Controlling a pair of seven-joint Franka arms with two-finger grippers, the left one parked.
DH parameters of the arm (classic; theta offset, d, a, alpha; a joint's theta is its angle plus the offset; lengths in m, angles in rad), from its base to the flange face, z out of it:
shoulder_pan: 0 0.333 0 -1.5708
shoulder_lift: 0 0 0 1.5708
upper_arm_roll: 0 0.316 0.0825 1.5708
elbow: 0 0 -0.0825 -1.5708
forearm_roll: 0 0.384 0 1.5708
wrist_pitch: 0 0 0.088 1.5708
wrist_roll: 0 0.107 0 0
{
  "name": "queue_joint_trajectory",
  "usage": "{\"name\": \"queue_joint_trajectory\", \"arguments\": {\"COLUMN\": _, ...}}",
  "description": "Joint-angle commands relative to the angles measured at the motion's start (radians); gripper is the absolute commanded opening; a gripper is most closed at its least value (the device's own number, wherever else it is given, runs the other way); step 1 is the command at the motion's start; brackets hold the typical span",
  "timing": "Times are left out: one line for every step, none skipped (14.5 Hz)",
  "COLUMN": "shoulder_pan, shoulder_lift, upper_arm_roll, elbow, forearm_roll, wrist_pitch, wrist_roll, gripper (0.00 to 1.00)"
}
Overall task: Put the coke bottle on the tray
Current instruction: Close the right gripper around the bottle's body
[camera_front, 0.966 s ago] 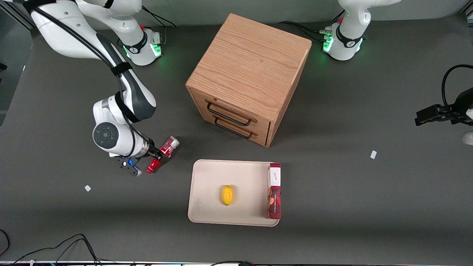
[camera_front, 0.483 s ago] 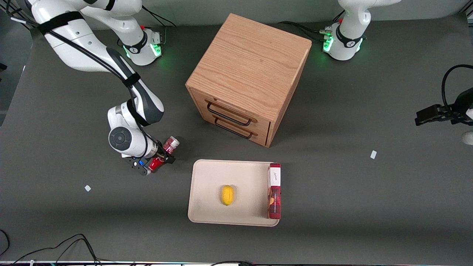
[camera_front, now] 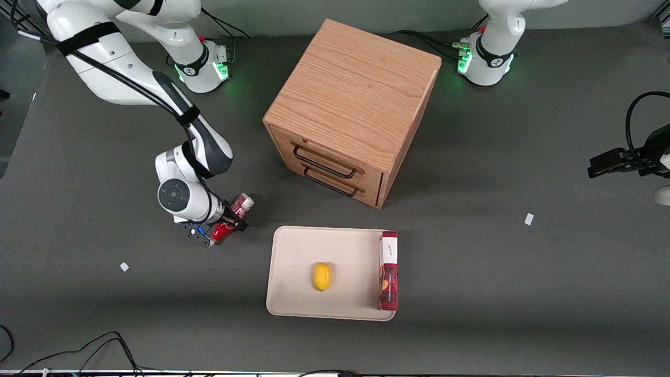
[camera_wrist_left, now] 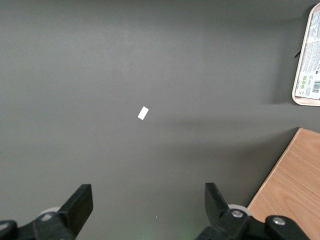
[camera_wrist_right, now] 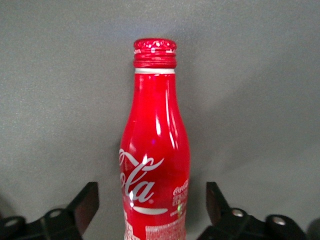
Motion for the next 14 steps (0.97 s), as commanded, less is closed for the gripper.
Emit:
{"name": "queue_joint_trajectory", "arguments": {"shoulder_pan": -0.004, "shoulder_lift": 0.006, "upper_arm_roll": 0.004, "elbow": -0.011, "forearm_roll": -0.05, "wrist_pitch": 0.031, "wrist_roll": 0.034, "gripper": 0.68}}
{"name": "queue_joint_trajectory", "arguments": {"shoulder_pan": -0.004, "shoulder_lift": 0.006, "upper_arm_roll": 0.002, "elbow": -0.011, "forearm_roll": -0.05, "wrist_pitch": 0.033, "wrist_roll": 0.033, "gripper": 0.58}}
{"name": "queue_joint_trajectory", "arguments": {"shoulder_pan": -0.004, "shoulder_lift": 0.005, "upper_arm_roll": 0.004, "elbow": -0.011, "forearm_roll": -0.05, "wrist_pitch": 0.033, "wrist_roll": 0.033, "gripper": 0.47}}
{"name": "queue_joint_trajectory", "arguments": {"shoulder_pan": -0.004, "shoulder_lift": 0.005, "upper_arm_roll": 0.004, "elbow": -0.011, "forearm_roll": -0.05, "wrist_pitch": 0.033, "wrist_roll": 0.033, "gripper": 0.35}}
{"name": "queue_joint_trajectory", "arguments": {"shoulder_pan": -0.004, "shoulder_lift": 0.005, "upper_arm_roll": 0.004, "elbow": -0.011, "forearm_roll": -0.05, "wrist_pitch": 0.033, "wrist_roll": 0.033, "gripper": 0.25}}
{"name": "queue_joint_trajectory", "arguments": {"shoulder_pan": -0.004, "shoulder_lift": 0.005, "upper_arm_roll": 0.004, "elbow": -0.011, "forearm_roll": -0.05, "wrist_pitch": 0.033, "wrist_roll": 0.033, "gripper": 0.15}}
{"name": "queue_joint_trajectory", "arguments": {"shoulder_pan": -0.004, "shoulder_lift": 0.003, "upper_arm_roll": 0.004, "elbow": -0.009, "forearm_roll": -0.05, "wrist_pitch": 0.033, "wrist_roll": 0.033, "gripper": 0.07}}
{"name": "queue_joint_trajectory", "arguments": {"shoulder_pan": -0.004, "shoulder_lift": -0.005, "upper_arm_roll": 0.004, "elbow": -0.008, "forearm_roll": -0.05, "wrist_pitch": 0.031, "wrist_roll": 0.033, "gripper": 0.0}}
{"name": "queue_joint_trajectory", "arguments": {"shoulder_pan": -0.004, "shoulder_lift": -0.014, "upper_arm_roll": 0.004, "elbow": -0.008, "forearm_roll": -0.05, "wrist_pitch": 0.027, "wrist_roll": 0.028, "gripper": 0.0}}
{"name": "queue_joint_trajectory", "arguments": {"shoulder_pan": -0.004, "shoulder_lift": -0.032, "upper_arm_roll": 0.004, "elbow": -0.005, "forearm_roll": -0.05, "wrist_pitch": 0.019, "wrist_roll": 0.019, "gripper": 0.0}}
{"name": "queue_joint_trajectory", "arguments": {"shoulder_pan": -0.004, "shoulder_lift": -0.053, "upper_arm_roll": 0.004, "elbow": 0.0, "forearm_roll": -0.05, "wrist_pitch": 0.005, "wrist_roll": 0.009, "gripper": 0.0}}
{"name": "queue_joint_trajectory", "arguments": {"shoulder_pan": -0.004, "shoulder_lift": -0.072, "upper_arm_roll": 0.004, "elbow": 0.012, "forearm_roll": -0.05, "wrist_pitch": -0.021, "wrist_roll": -0.011, "gripper": 0.0}}
{"name": "queue_joint_trajectory", "arguments": {"shoulder_pan": -0.004, "shoulder_lift": -0.089, "upper_arm_roll": 0.005, "elbow": 0.036, "forearm_roll": -0.05, "wrist_pitch": -0.057, "wrist_roll": -0.031, "gripper": 0.0}}
{"name": "queue_joint_trajectory", "arguments": {"shoulder_pan": -0.004, "shoulder_lift": -0.1, "upper_arm_roll": 0.005, "elbow": 0.069, "forearm_roll": -0.05, "wrist_pitch": -0.106, "wrist_roll": -0.054, "gripper": 0.0}}
